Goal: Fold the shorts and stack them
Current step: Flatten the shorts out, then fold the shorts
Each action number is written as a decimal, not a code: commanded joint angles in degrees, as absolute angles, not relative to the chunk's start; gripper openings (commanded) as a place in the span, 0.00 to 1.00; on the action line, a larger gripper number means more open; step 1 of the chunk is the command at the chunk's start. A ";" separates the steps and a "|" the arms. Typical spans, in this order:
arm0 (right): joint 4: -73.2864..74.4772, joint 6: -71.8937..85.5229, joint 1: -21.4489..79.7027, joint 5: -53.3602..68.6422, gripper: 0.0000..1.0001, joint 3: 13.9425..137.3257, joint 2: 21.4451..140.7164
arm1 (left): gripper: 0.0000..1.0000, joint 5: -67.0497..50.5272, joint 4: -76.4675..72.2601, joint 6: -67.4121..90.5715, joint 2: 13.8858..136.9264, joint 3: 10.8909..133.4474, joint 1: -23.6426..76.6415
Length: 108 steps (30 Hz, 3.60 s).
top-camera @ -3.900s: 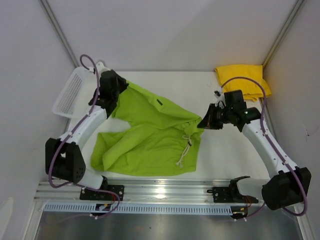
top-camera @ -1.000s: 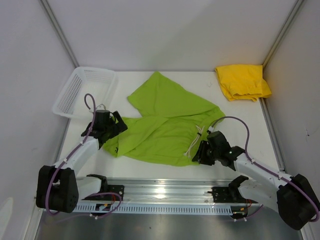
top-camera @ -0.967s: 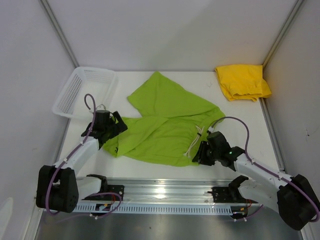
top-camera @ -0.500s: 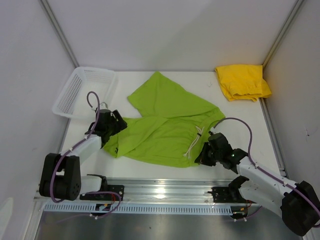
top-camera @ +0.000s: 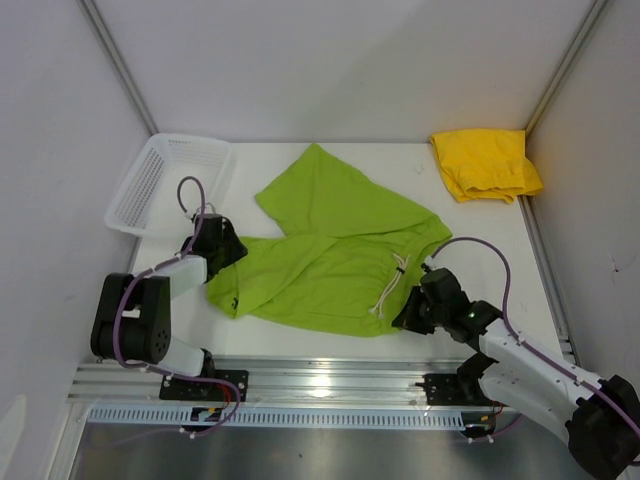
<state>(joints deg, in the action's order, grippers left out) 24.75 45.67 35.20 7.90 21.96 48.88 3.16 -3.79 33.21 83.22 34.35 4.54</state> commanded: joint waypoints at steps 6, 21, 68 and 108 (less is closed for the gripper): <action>28.65 46.41 35.51 6.86 0.00 21.71 45.00 | 0.19 -3.42 -7.91 33.31 87.45 38.93 3.16; 33.65 47.46 35.51 6.86 0.00 18.64 41.67 | 0.00 -18.09 -2.74 41.30 92.89 52.79 -5.88; 30.94 48.60 29.79 6.41 0.00 22.50 44.82 | 0.98 -9.93 29.15 41.57 45.66 39.29 -0.62; 29.44 50.89 29.62 9.23 0.00 19.42 43.86 | 0.80 12.66 23.48 61.52 48.24 20.92 -0.62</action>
<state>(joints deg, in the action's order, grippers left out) 29.89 49.95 29.76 8.54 19.62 44.34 10.57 28.36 60.62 46.50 21.74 -0.75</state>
